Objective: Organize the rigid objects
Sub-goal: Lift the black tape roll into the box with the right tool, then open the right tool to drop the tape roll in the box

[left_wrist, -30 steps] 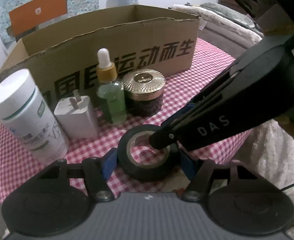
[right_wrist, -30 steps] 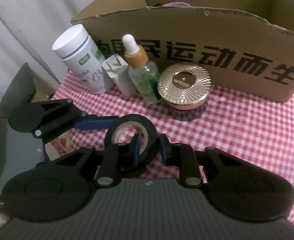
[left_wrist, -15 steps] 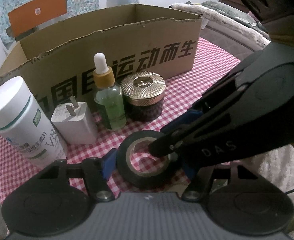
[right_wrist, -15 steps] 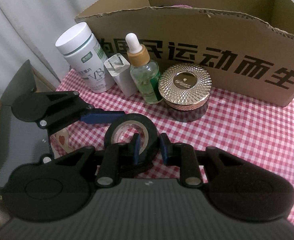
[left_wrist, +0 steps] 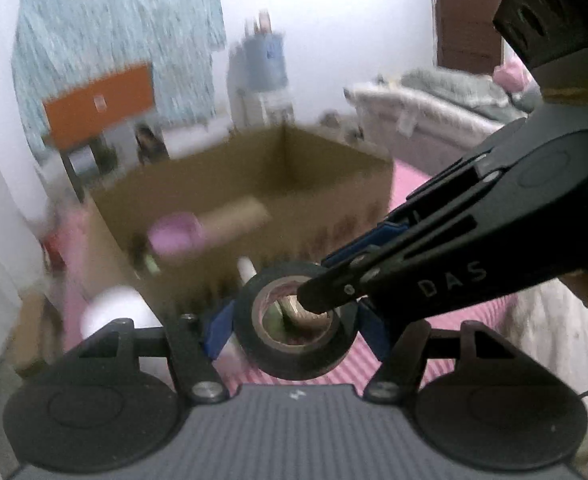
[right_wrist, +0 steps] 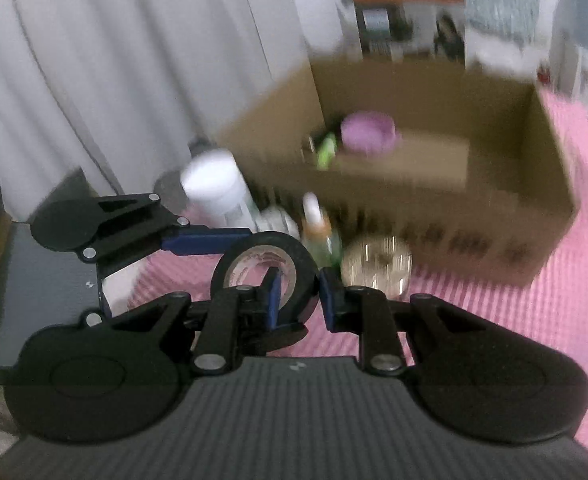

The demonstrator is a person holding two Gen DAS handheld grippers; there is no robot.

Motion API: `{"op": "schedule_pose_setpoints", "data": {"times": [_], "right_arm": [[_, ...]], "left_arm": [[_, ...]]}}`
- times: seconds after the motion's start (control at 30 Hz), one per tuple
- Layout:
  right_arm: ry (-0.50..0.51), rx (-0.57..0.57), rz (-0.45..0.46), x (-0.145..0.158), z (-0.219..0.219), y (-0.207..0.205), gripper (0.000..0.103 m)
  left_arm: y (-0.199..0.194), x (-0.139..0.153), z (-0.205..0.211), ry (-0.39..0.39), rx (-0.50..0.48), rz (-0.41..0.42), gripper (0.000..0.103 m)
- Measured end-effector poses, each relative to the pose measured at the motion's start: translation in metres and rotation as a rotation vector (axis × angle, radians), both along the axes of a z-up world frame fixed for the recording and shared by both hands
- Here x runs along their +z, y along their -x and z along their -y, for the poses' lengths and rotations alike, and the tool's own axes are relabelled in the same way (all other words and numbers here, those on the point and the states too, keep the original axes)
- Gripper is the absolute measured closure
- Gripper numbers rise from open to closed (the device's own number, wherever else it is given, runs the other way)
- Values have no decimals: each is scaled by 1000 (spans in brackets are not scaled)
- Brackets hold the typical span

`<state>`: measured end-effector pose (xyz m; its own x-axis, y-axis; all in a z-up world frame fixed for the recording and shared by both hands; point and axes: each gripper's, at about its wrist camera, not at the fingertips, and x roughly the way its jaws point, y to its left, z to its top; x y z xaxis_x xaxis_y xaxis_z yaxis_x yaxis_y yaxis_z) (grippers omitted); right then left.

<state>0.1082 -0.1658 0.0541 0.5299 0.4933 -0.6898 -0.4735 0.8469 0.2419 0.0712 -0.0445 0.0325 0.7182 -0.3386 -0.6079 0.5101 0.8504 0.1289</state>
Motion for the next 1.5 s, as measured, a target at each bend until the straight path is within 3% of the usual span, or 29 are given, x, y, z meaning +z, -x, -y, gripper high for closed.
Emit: {"op": "schedule_pose_setpoints", "data": {"times": [0.17, 0.3, 0.43, 0.57, 0.67, 0.77, 0.9, 1.13, 1.23, 1.37, 1.5], "right_arm": [[-31, 30, 105, 50, 2, -26, 83], [-40, 46, 83, 67, -1, -73, 82], [-49, 41, -78, 51, -4, -140, 82], [-67, 23, -307, 6, -6, -201, 81], [-71, 25, -427, -28, -9, -232, 81], [-38, 28, -481, -51, -16, -245, 80], [-43, 35, -527, -66, -15, -256, 80], [-36, 28, -567, -76, -16, -265, 80], [-43, 23, -574, -80, -19, -270, 74], [-58, 9, -564, -81, -18, -272, 57], [-114, -10, -524, -69, -8, -267, 53]], "left_arm": [[-27, 45, 0, -29, 0, 69, 36], [-78, 59, -2, -46, -9, 6, 35], [-140, 43, -4, -73, -13, -162, 35], [-186, 3, -1, -111, -14, -341, 35], [-210, -21, -3, -136, -4, -449, 36], [-230, -31, -5, -111, 1, -541, 35], [-245, -41, -1, -150, 7, -578, 35], [-263, -51, -3, -128, 34, -650, 35], [-267, -56, -4, -124, 51, -674, 35], [-265, -50, -5, -123, 60, -659, 30], [-259, -37, -10, -111, 76, -620, 28]]}}
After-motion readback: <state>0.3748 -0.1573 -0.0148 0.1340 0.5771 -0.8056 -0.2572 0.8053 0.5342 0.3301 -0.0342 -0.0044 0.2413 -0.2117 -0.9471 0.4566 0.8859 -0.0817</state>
